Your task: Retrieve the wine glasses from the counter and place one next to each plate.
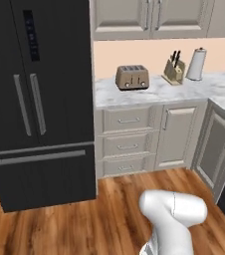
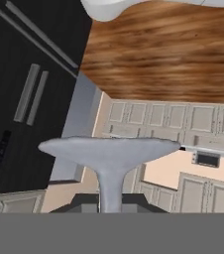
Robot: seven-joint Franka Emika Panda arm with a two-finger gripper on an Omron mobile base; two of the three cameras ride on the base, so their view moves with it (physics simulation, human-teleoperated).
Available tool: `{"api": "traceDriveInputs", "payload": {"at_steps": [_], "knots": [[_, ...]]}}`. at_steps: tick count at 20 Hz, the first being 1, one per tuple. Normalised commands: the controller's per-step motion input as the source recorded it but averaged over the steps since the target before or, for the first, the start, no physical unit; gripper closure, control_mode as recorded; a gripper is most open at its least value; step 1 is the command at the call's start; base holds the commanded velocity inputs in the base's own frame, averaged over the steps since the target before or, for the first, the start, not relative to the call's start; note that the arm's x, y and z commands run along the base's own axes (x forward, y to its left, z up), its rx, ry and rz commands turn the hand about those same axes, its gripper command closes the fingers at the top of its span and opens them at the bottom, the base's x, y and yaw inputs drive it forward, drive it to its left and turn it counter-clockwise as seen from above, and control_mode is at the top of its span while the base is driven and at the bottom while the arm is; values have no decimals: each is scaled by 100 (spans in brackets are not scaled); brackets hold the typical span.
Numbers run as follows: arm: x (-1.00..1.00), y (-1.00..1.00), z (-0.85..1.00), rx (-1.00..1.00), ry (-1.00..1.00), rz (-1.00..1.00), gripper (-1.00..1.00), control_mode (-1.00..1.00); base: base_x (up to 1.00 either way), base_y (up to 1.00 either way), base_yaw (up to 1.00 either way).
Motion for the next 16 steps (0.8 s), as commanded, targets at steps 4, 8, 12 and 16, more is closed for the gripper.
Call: {"api": "traceDriveInputs", "payload": {"at_steps": [4, 8, 12, 16], "knots": [[0, 0, 0, 0, 0, 0, 100, 100, -100, 0, -9], [0, 0, 0, 0, 0, 0, 100, 100, -100, 0, -8], [0, 0, 0, 0, 0, 0, 100, 100, -100, -1, -7], [0, 0, 0, 0, 0, 0, 100, 100, -100, -66, 1]]}}
